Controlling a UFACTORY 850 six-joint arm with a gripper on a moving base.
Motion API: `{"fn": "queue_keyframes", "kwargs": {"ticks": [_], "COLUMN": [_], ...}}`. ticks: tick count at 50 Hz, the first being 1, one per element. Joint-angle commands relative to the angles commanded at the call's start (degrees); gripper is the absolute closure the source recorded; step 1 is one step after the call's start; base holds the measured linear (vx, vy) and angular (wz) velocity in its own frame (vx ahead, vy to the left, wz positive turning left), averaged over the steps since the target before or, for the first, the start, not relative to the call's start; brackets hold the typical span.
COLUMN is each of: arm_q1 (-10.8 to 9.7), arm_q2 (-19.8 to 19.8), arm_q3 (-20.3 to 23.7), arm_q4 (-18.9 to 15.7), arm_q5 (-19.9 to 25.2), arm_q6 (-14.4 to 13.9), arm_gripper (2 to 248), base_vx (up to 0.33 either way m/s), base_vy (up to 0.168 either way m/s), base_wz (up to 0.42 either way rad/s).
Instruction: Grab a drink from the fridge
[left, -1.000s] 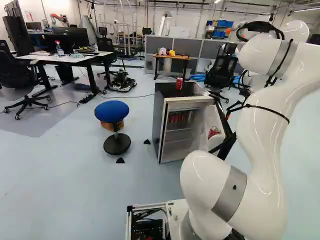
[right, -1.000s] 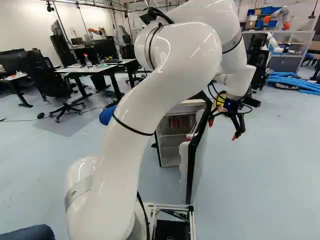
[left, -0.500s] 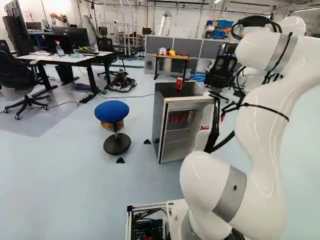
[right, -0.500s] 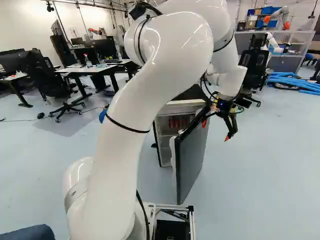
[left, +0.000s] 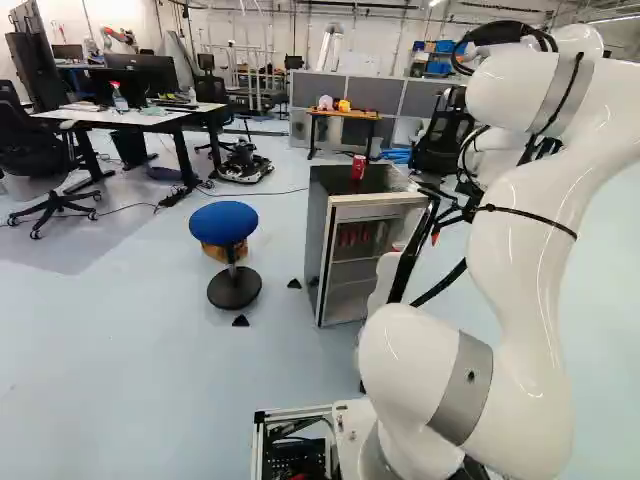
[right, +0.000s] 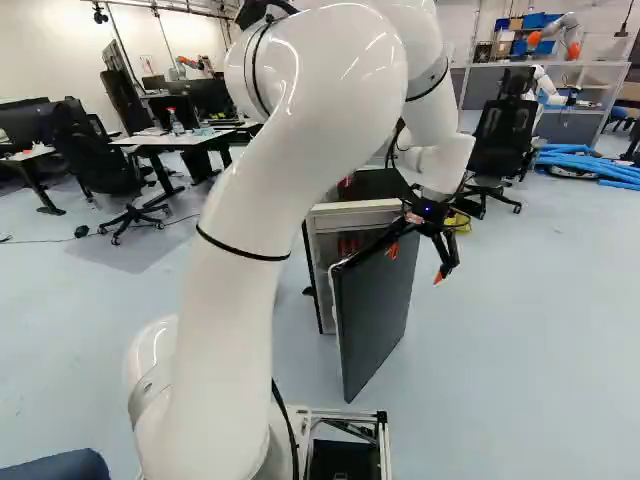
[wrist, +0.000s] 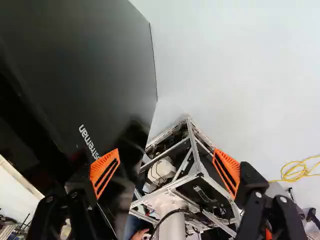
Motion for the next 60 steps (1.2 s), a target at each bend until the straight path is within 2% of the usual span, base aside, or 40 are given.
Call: {"fn": "queue_keyframes", "kwargs": {"ticks": [34,60], "arm_q1": [4.38,8.55], "arm_q2": [3.72,5.97], "arm_q3": [6.33,10.05], "arm_q4": [0.00,0.00], "arm_q5": [0.93,6.13], "arm_q6": [0.00,0.00], "arm_gripper": [3,3], "base_vx": [0.000,0.000], "base_vy": [0.000,0.000], "base_wz": [0.000,0.000]}}
